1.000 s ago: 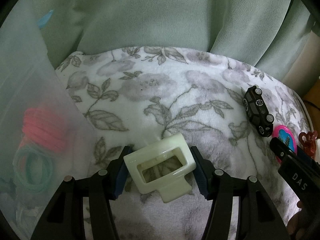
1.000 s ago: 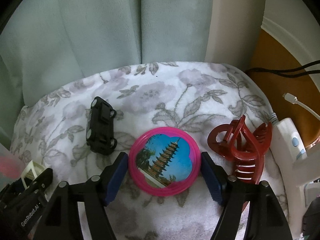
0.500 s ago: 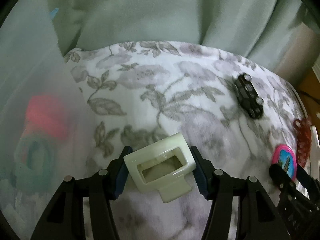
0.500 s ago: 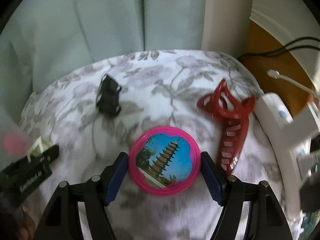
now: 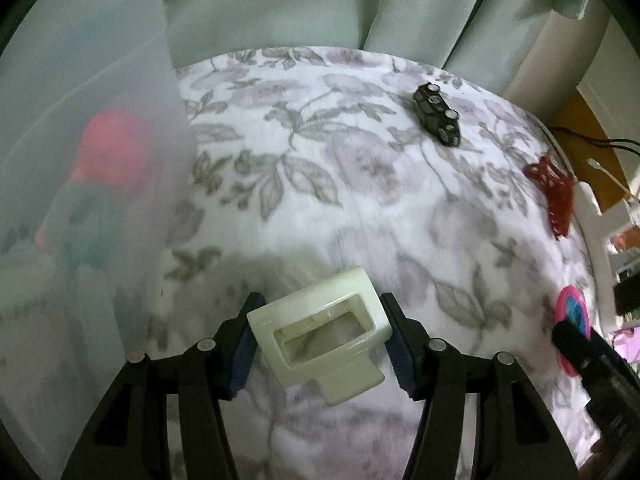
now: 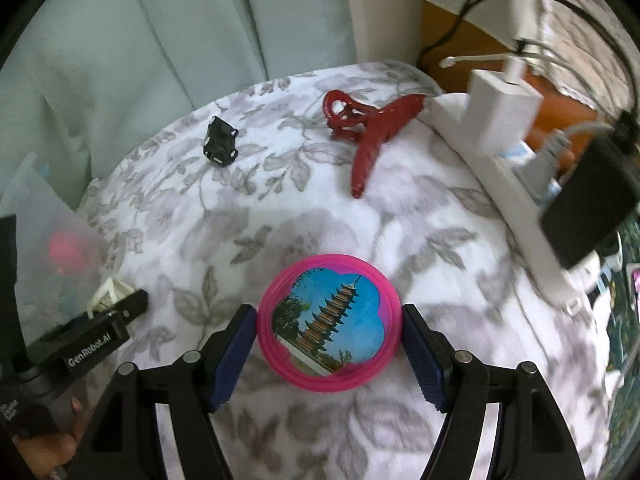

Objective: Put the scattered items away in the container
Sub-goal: 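Carry the white clip with the left gripper over the clear box while the right carries the mirror there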

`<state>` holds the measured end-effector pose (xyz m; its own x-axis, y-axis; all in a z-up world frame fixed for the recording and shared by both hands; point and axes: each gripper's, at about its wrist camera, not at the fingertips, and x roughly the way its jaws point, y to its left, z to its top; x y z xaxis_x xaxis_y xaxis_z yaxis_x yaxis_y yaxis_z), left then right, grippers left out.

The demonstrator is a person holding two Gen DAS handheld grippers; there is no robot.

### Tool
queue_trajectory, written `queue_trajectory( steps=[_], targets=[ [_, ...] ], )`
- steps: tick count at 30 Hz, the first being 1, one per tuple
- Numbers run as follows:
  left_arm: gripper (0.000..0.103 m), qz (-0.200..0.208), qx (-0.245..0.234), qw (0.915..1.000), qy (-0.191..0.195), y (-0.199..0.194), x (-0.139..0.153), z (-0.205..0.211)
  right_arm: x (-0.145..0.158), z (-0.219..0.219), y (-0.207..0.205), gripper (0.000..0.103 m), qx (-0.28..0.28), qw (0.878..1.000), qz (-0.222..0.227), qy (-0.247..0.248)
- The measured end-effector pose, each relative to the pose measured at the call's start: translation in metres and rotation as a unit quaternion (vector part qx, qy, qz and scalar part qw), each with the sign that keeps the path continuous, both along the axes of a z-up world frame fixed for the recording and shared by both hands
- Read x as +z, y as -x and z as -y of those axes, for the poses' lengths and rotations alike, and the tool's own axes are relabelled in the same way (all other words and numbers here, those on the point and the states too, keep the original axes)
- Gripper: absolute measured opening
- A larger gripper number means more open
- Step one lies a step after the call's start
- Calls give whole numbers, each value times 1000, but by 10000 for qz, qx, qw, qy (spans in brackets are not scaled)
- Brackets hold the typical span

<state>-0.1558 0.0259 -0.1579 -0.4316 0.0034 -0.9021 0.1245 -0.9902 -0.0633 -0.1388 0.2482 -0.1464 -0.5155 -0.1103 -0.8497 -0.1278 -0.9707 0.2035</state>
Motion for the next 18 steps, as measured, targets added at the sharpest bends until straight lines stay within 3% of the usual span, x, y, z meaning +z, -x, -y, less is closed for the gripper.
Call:
queue_trajectory(
  steps=[11,18],
  targets=[
    [59,-299,-96,9994,-150,-34,41,-6,52,-7,-36,75,-144,9983,-540,170],
    [59,-709,-191,9970,-238,-57,77,-6,89,-5,-62,75,-114,9948,-992,193]
  ],
)
